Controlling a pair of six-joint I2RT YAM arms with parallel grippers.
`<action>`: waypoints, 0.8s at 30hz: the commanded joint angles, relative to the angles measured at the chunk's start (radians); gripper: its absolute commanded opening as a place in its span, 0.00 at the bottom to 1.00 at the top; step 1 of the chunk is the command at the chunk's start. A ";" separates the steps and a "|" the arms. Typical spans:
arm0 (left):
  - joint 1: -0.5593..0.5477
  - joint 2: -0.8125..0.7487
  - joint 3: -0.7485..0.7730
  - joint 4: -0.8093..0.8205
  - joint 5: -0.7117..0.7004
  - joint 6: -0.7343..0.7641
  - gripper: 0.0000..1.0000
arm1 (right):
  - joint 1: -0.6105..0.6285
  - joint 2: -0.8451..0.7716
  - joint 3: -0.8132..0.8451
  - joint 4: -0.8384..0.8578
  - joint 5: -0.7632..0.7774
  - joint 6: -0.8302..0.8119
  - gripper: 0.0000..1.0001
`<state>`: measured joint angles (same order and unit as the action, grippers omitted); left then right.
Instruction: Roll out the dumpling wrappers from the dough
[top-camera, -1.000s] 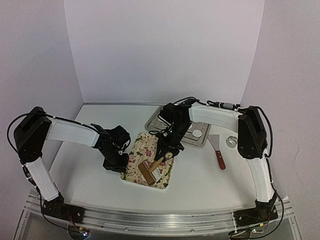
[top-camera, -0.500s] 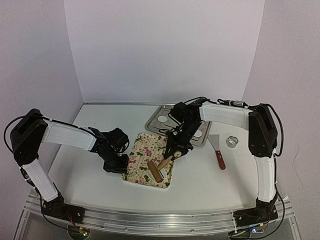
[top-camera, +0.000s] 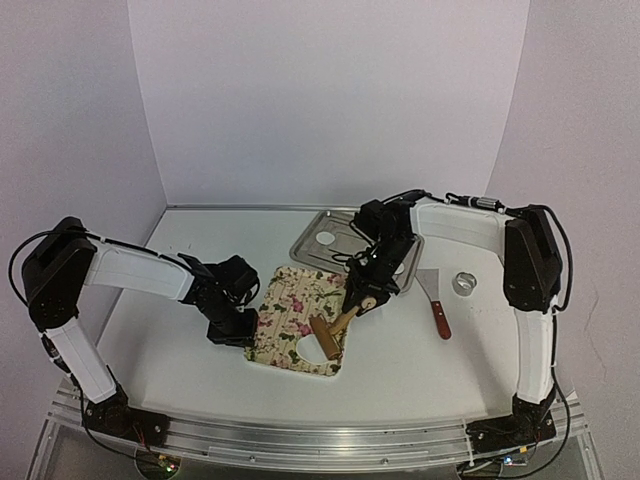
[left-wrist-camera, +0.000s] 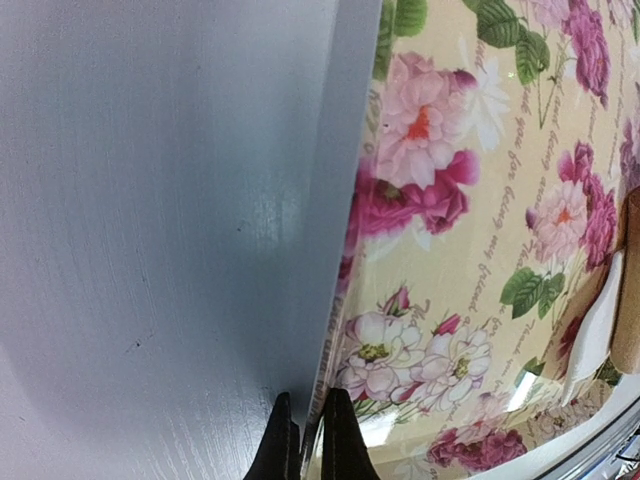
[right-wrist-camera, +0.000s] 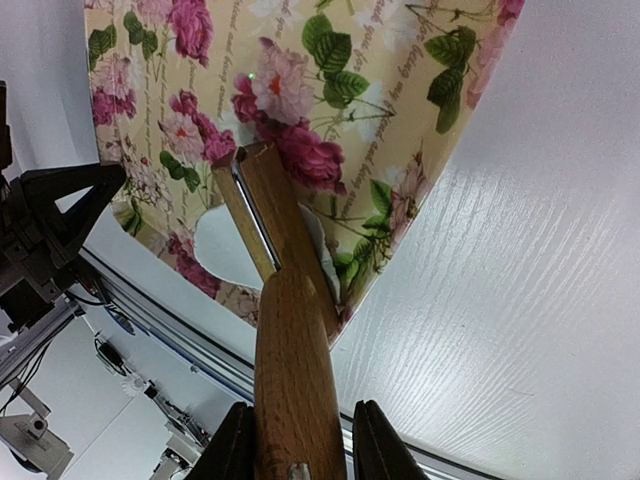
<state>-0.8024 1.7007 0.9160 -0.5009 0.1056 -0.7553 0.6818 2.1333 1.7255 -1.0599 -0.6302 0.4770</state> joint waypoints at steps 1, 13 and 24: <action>0.000 0.064 0.002 -0.052 -0.007 -0.009 0.00 | 0.070 0.233 -0.045 -0.144 0.537 0.003 0.00; 0.000 0.088 0.021 -0.028 0.018 -0.027 0.00 | 0.141 0.347 0.097 -0.167 0.477 -0.001 0.00; 0.000 0.137 0.071 -0.022 0.034 -0.019 0.00 | 0.170 0.376 0.141 -0.183 0.468 -0.014 0.00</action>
<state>-0.7975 1.7502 0.9853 -0.5792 0.1329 -0.7489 0.8036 2.2846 1.9720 -1.1716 -0.6307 0.4638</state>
